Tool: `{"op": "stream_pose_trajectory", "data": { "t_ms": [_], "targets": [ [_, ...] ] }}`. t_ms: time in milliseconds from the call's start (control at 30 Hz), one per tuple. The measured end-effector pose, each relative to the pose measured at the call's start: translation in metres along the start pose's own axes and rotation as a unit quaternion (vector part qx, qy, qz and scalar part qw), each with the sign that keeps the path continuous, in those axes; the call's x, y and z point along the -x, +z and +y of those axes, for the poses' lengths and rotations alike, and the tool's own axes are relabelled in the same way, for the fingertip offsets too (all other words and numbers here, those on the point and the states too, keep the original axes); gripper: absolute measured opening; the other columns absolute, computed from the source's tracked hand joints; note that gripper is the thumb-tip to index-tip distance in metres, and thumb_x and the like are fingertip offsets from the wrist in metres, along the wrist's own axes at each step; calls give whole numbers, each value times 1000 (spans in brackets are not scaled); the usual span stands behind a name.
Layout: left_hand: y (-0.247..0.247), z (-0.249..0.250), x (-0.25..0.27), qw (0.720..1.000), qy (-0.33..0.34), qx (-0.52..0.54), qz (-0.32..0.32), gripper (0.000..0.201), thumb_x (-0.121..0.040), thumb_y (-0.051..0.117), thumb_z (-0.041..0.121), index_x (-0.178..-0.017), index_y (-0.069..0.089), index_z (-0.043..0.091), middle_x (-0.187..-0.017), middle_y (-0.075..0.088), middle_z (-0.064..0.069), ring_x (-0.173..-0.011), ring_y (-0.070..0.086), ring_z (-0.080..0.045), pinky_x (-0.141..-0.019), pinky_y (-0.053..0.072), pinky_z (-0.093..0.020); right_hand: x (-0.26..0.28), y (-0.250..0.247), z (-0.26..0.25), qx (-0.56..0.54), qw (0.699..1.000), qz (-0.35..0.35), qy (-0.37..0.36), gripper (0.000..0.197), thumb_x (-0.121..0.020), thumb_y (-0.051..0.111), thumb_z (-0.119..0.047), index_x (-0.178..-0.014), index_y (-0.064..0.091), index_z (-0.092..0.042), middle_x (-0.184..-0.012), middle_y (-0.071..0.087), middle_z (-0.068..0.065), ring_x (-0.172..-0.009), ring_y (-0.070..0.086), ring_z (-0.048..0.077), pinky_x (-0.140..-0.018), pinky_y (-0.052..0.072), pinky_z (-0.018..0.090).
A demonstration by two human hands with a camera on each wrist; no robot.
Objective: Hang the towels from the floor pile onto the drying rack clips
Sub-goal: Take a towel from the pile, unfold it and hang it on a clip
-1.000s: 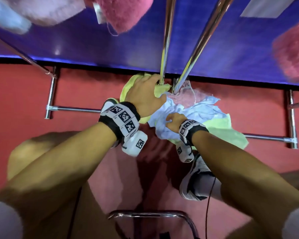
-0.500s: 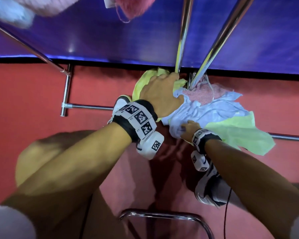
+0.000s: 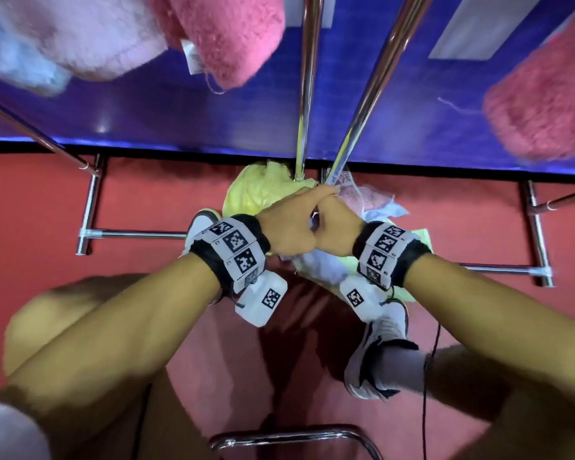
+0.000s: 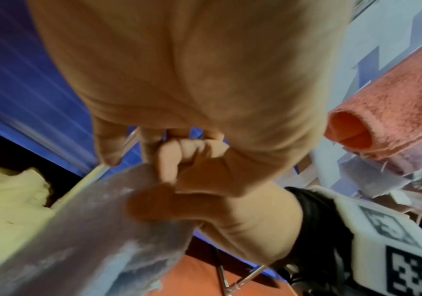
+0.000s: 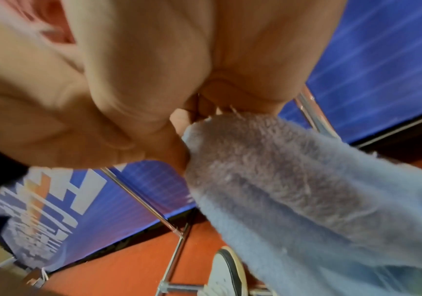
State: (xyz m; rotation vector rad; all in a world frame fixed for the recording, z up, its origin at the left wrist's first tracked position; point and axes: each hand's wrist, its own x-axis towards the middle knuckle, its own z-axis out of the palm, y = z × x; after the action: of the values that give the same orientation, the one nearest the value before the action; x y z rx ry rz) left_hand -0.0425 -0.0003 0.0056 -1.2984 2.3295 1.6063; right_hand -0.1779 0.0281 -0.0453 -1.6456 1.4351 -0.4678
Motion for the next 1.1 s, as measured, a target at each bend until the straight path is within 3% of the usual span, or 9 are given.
{"op": "stream_pose_trajectory", "data": {
  "t_ms": [67, 167, 267, 367, 500, 600, 733, 867, 1100],
  "targets": [
    [0, 2, 1, 996, 42, 75, 23, 92, -70, 68, -7, -150, 30, 20, -109, 63, -5, -82, 64, 2, -72, 53, -20, 18, -24, -11, -33, 999, 10, -13, 27, -68, 66, 4, -65, 55, -20, -65, 56, -17, -61, 53, 0, -60, 40, 15],
    [1, 14, 4, 984, 97, 149, 2, 85, -67, 77, 4, -142, 39, 13, -120, 63, -10, -103, 64, -12, -86, 54, -31, 43, -57, -26, -59, 996, 55, -33, 34, -70, 76, 4, -65, 54, -22, -66, 63, -12, -59, 54, -4, -59, 44, 14],
    [3, 32, 4, 988, 117, 98, 12, 35, -69, 80, 11, -98, 60, 14, -88, 66, -1, -74, 56, 0, -70, 47, -24, 57, -75, -46, -57, 992, 100, -42, 33, -70, 81, -10, -68, 51, -25, -67, 61, 4, -57, 49, 6, -55, 44, 25],
    [-8, 45, 6, 986, 134, 56, 85, 26, -64, 77, 23, -75, 63, 3, -63, 50, 3, -56, 38, -2, -54, 36, -22, 64, -83, -57, -88, 984, 149, -50, 30, -74, 80, -16, -77, 50, -19, -65, 56, -2, -59, 47, 10, -57, 42, 28],
    [-30, 47, 15, 981, 157, 44, 103, 11, -76, 78, 20, -78, 73, 11, -65, 65, -1, -62, 47, -2, -59, 41, -25, 65, -82, -62, -188, 968, 167, -28, 32, -73, 81, -25, -87, 53, -17, -65, 63, 4, -63, 55, 19, -64, 45, 36],
    [-34, 38, 17, 978, 162, 22, 130, 41, -78, 63, 42, -88, 75, 5, -72, 64, -19, -64, 45, -9, -57, 42, -34, 57, -77, -65, -159, 974, 156, -26, 35, -68, 83, -40, -83, 58, -20, -69, 63, 8, -64, 54, 14, -62, 45, 34],
    [-38, 35, 16, 964, 169, 75, 190, 35, -84, 62, 22, -81, 67, -13, -63, 50, -23, -61, 37, -8, -54, 32, -24, 47, -77, -54, -147, 983, 109, 8, 32, -74, 83, -17, -86, 58, -2, -70, 60, 29, -62, 51, 16, -56, 44, 33],
    [-46, 35, 14, 943, 168, 114, 264, 28, -91, 61, 7, -69, 64, 24, -60, 57, 20, -60, 46, 7, -61, 35, -12, 40, -71, -40, -47, 995, 84, 18, 29, -67, 61, -23, -79, 58, 3, -65, 52, 17, -61, 41, 15, -59, 47, 44],
    [-74, 28, 10, 875, 141, 213, 412, 31, -88, 54, 11, -79, 72, 34, -73, 69, 19, -75, 60, 2, -77, 47, -22, 39, -63, -20, -24, 998, 29, 60, 29, -84, 70, -27, -76, 51, -6, -76, 57, 19, -68, 51, 35, -68, 48, 44]
  ]
}}
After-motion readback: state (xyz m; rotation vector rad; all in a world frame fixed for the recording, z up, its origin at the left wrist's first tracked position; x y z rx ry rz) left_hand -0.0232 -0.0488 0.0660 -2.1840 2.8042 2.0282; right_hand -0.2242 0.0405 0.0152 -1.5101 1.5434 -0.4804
